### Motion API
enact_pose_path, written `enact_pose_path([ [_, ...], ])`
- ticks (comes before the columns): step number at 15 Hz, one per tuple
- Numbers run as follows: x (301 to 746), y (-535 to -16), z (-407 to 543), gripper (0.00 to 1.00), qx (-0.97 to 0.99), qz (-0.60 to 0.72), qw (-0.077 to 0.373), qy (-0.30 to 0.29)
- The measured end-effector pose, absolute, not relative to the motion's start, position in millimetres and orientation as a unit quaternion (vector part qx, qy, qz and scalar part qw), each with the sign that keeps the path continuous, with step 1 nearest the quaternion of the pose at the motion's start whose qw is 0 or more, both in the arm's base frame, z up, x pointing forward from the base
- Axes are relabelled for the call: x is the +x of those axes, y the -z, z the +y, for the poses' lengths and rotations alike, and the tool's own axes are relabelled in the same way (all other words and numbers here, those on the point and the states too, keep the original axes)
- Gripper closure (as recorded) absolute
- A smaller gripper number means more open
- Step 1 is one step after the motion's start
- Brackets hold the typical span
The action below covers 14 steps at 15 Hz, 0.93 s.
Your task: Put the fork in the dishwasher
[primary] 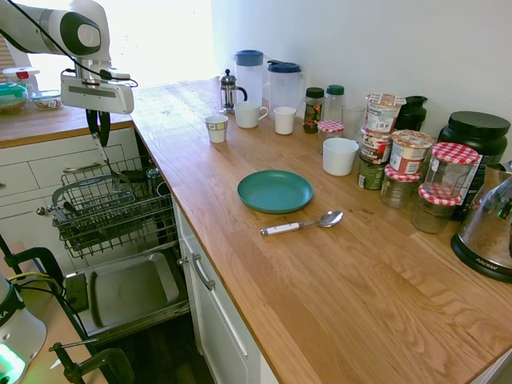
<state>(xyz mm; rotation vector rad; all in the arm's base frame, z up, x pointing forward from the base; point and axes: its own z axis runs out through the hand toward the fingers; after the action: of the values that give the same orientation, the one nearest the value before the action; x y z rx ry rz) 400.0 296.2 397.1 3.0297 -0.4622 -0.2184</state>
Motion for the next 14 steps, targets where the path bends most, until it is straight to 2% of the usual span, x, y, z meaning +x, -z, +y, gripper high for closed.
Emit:
enact_pose_path([
  [14, 399, -352, 331, 1.00, 0.986, -0.137, 0.026, 0.090],
])
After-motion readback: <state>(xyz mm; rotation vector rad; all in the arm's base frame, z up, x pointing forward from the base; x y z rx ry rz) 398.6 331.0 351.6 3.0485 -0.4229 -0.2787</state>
